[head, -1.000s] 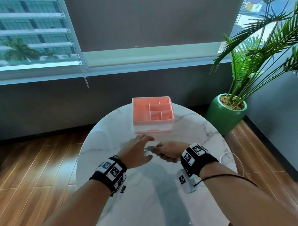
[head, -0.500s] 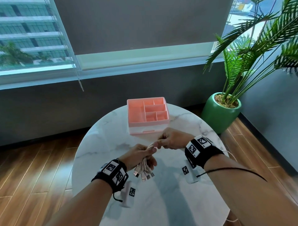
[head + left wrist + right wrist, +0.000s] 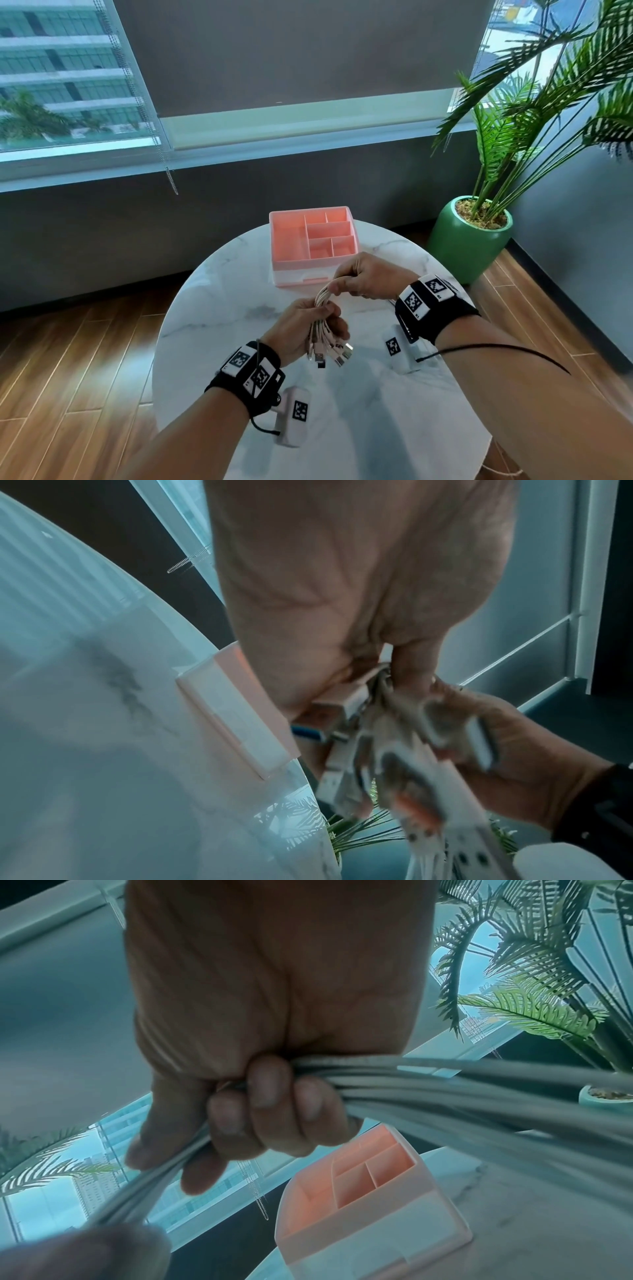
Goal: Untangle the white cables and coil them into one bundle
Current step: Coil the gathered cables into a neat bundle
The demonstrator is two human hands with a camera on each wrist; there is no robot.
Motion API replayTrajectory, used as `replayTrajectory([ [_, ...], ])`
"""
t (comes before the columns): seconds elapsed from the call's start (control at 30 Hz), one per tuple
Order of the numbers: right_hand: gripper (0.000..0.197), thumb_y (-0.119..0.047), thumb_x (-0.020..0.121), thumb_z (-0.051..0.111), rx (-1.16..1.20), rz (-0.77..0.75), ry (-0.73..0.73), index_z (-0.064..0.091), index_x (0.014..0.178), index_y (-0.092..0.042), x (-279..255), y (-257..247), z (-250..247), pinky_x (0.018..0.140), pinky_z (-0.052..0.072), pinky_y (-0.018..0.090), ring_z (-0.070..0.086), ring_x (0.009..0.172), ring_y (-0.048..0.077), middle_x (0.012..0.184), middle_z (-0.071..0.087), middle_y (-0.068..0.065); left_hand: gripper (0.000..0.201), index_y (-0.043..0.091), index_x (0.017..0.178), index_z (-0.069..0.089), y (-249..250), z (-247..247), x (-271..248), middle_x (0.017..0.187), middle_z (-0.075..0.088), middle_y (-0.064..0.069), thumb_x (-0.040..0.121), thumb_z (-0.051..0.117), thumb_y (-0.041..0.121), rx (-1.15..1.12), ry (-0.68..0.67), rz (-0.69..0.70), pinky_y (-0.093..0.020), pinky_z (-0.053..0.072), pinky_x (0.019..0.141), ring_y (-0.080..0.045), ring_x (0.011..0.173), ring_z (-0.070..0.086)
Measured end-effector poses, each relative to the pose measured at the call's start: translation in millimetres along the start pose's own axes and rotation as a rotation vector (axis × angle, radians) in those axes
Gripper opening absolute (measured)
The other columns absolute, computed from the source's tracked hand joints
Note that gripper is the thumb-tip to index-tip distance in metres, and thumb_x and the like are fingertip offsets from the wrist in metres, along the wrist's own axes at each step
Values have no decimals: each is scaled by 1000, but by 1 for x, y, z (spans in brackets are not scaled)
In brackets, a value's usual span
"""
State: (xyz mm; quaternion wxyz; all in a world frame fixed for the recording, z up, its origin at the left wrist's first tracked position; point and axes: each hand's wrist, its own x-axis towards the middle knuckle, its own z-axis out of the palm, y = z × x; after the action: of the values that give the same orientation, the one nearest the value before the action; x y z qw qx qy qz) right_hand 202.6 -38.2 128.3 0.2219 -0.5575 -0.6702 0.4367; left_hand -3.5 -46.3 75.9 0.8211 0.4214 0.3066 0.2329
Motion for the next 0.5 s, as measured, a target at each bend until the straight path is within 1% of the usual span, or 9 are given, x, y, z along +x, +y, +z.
replayTrajectory([
  [0.03,28,-33,91,69,3,-2,5,74,89,-5,1,1,0,44,33,22,38,49,12,57,49,2,16,4,84,59,0,1,0,66,57,-13,98,52,10,-13,9,2,-46,56,78,-30,61,62],
  [0.07,30,-35,90,70,6,-6,17,74,89,-6,2,2,1,45,34,22,38,50,12,59,49,4,18,7,80,55,1,3,-1,60,46,-7,96,55,17,-19,24,3,-46,55,77,-25,55,53],
  [0.13,33,-40,87,72,12,-29,57,73,85,-7,2,5,3,47,35,22,40,51,11,60,50,4,35,16,72,45,1,8,-2,59,29,-1,96,60,36,10,62,2,-40,53,66,-19,50,37],
  [0.2,35,-41,83,75,20,-47,108,69,74,-8,2,8,7,47,35,19,40,50,8,55,49,-4,46,21,68,35,3,12,-3,61,22,-1,96,59,49,62,104,17,-34,47,57,-17,47,30],
  [0.27,41,-44,81,76,48,-19,156,61,68,-9,1,12,14,45,33,18,37,46,7,50,45,-11,46,21,67,33,4,11,-3,60,21,0,99,54,48,99,139,53,-32,45,54,-16,44,27],
  [0.33,45,-52,79,75,149,42,181,57,69,-12,0,19,23,42,30,22,33,45,10,51,43,-8,45,21,66,34,5,8,-3,58,23,1,102,49,44,84,161,69,-33,43,55,-15,43,27],
  [0.4,37,-50,82,74,194,106,156,58,64,-21,-4,31,30,41,29,24,32,44,13,54,42,-2,45,21,66,34,7,2,-4,57,22,2,104,47,43,42,187,86,-32,43,54,-14,43,25],
  [0.43,37,-49,84,72,149,145,132,58,61,-25,-8,39,32,41,30,24,33,43,14,55,41,0,45,21,67,33,9,-2,-6,58,19,1,104,46,42,18,201,106,-31,43,53,-14,43,24],
  [0.5,47,-52,87,68,11,281,94,47,56,-22,-17,59,35,43,31,25,34,41,15,55,40,2,45,22,67,32,12,-7,-9,60,15,-2,104,46,42,-17,212,139,-30,42,52,-15,43,22],
])
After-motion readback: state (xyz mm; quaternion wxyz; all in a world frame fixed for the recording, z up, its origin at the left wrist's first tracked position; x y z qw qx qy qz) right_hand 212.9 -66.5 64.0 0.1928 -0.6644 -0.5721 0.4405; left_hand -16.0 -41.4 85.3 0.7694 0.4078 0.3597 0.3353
